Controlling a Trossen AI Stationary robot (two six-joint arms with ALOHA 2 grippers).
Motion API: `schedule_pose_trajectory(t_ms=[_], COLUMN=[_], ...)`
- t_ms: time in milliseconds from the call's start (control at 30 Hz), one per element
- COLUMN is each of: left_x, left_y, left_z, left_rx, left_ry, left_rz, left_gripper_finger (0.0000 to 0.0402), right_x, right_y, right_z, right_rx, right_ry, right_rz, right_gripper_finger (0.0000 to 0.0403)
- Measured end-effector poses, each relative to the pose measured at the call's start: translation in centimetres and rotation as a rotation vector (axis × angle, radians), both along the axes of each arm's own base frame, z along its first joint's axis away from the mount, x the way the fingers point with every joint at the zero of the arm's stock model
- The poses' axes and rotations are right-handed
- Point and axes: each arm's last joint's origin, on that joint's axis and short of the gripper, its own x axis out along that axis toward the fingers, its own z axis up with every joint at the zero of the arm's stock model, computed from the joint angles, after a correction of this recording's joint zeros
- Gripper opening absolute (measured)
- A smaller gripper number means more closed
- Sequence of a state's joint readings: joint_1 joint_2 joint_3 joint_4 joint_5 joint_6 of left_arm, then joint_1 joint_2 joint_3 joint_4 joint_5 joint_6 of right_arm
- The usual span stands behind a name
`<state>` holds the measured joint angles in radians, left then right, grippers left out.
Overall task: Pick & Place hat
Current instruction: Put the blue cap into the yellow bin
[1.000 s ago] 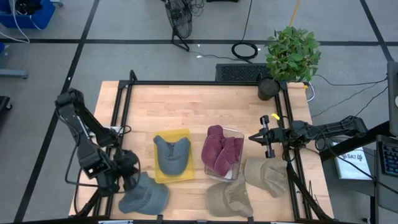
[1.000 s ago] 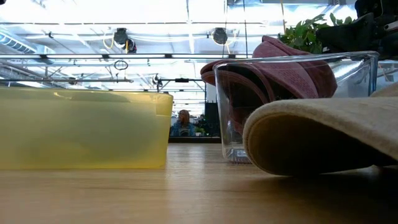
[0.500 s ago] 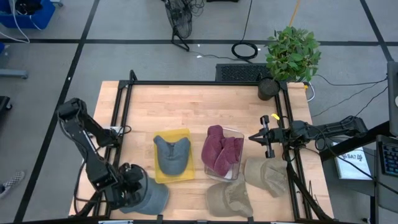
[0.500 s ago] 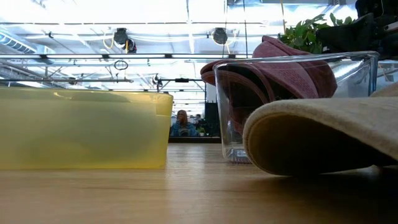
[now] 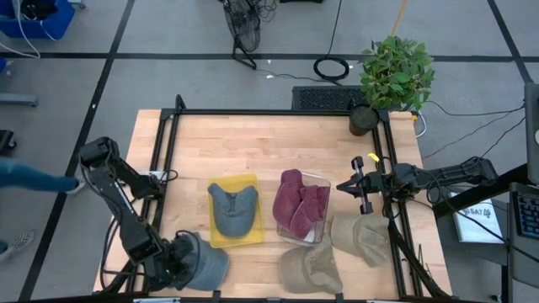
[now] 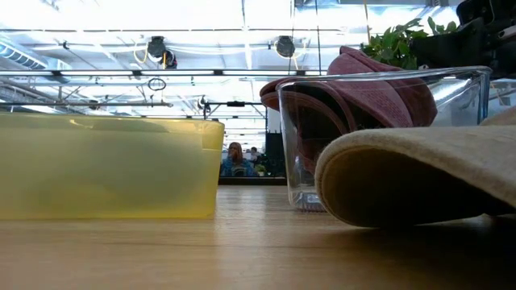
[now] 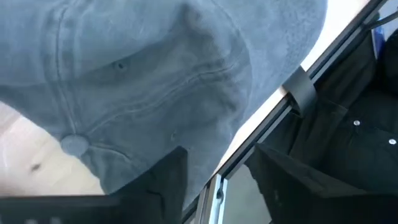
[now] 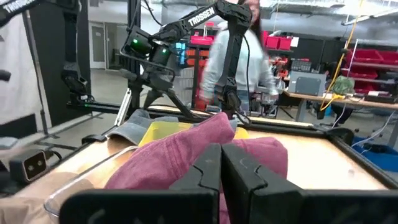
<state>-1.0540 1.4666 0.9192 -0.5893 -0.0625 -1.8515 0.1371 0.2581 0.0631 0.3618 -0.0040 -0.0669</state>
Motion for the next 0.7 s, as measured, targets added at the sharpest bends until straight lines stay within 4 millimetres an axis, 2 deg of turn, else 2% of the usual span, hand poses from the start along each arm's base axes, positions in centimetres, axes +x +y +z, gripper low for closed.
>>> schedule_pose_trajectory(t_ms=[233,367,700], left_x=[0.8,1.5,3.7], left_y=[0.4,0.5,-0.5], left_z=[0.1,-1.1,-6.1], left_rx=[0.015,0.081,0.143], left_ry=[-0.049,-0.038,0.083], left_rz=[0.03,0.044,0.012], left_gripper_finger=[0.0275,0.0308,0.0321], right_x=[0.0,0.0,0.0], right_y=[0.0,0.0,0.0], right_z=[-0.1,0.0,0.0], right_rx=[-0.001,-0.006,-0.005], right_ry=[0.006,-0.004,-0.001], right_rz=[0.001,0.0,0.0], right_gripper_finger=[0.0,0.0,0.0])
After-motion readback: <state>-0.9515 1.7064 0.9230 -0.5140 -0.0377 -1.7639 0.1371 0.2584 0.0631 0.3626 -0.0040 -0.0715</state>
